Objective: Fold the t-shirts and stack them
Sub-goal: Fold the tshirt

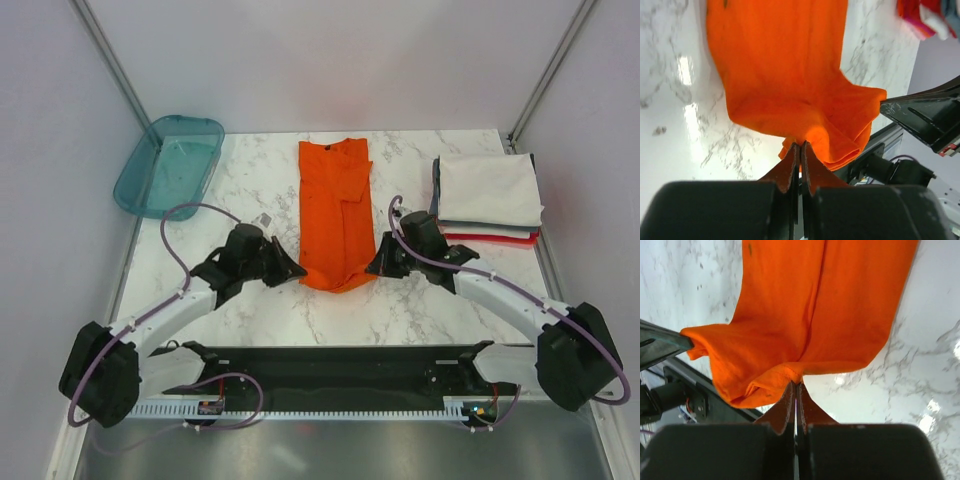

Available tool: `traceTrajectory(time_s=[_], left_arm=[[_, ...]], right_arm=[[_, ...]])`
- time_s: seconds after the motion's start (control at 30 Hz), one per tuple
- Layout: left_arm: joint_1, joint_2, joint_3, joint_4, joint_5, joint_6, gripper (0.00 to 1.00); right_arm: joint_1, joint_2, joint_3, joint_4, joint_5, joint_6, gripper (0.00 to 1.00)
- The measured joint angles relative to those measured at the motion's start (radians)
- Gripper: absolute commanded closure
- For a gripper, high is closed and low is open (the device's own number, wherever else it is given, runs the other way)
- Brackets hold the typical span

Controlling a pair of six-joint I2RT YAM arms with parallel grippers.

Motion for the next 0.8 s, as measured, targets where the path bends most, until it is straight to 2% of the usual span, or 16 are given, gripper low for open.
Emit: traceTrajectory(time_s=[0.17,0.6,0.8], left_arm=[[0.074,0.119,0.145,-0.010,0.014,0.046,0.98],[0.222,0.561,0.556,-0.056,0.015,0.127,0.98],[0.251,0.669,0.680,-0.062,0.034,0.134,0.98]], right_arm=[[-0.076,0.130,0.135,-0.007,0.026,-0.035,1.00],[-0.237,0.516,0.458,-0.012,0.060,-0.073,1.00],[-0.270,0.619,0.564,-0.015,0.051,-0.074,1.00]])
